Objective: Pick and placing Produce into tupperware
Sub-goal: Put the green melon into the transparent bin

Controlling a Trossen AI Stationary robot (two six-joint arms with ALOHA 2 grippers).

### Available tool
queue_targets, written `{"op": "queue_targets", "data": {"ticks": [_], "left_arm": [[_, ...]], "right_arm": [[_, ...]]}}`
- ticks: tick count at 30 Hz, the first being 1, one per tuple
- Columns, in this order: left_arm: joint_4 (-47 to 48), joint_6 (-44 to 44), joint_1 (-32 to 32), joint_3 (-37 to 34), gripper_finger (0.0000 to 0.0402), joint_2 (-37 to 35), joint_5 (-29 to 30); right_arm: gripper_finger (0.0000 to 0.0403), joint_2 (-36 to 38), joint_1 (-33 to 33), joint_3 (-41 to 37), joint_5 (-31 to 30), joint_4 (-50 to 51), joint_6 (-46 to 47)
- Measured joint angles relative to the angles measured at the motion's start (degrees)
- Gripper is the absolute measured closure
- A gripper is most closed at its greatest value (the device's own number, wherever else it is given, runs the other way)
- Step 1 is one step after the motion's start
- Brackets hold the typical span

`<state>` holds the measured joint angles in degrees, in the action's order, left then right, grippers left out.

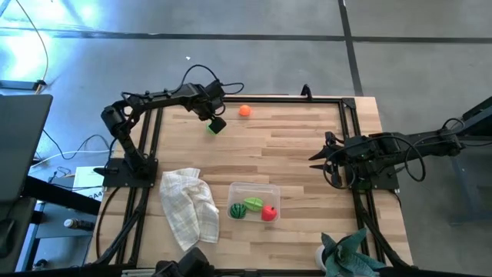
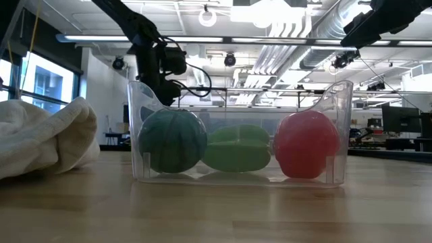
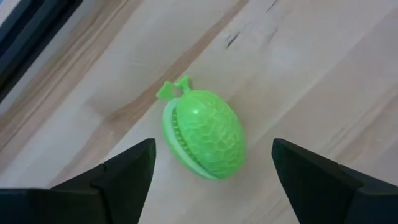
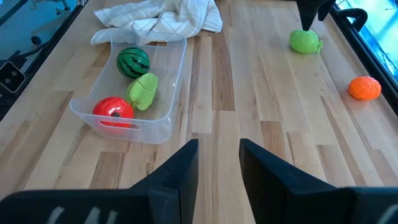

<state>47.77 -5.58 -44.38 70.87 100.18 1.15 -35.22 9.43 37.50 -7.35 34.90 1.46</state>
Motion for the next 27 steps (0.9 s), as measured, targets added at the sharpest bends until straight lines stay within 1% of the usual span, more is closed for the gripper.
{"op": "queue_targets", "data": {"ticks": [7, 14, 22, 27], "left_arm": [[0.30, -1.17, 1.38, 0.00, 0.0093, 0.84, 1.20], [-0.10, -3.44, 1.62, 0.00, 0.0093, 4.16, 0.52], [-3.25, -3.90, 1.64, 0.00, 0.0094, 5.07, 1.29], [-3.57, -3.84, 1.60, 0.02, 0.0094, 5.90, 1.23]], "right_arm": [[0.0297, 0.00, -0.02, 0.00, 0.00, 0.02, 0.01], [0.0297, 0.00, -0.02, 0.00, 0.00, 0.02, 0.02], [0.0297, -0.02, 0.00, 0.00, 0.00, 0.02, 0.00], [0.0297, -0.01, -0.02, 0.00, 0.00, 0.02, 0.02]]}}
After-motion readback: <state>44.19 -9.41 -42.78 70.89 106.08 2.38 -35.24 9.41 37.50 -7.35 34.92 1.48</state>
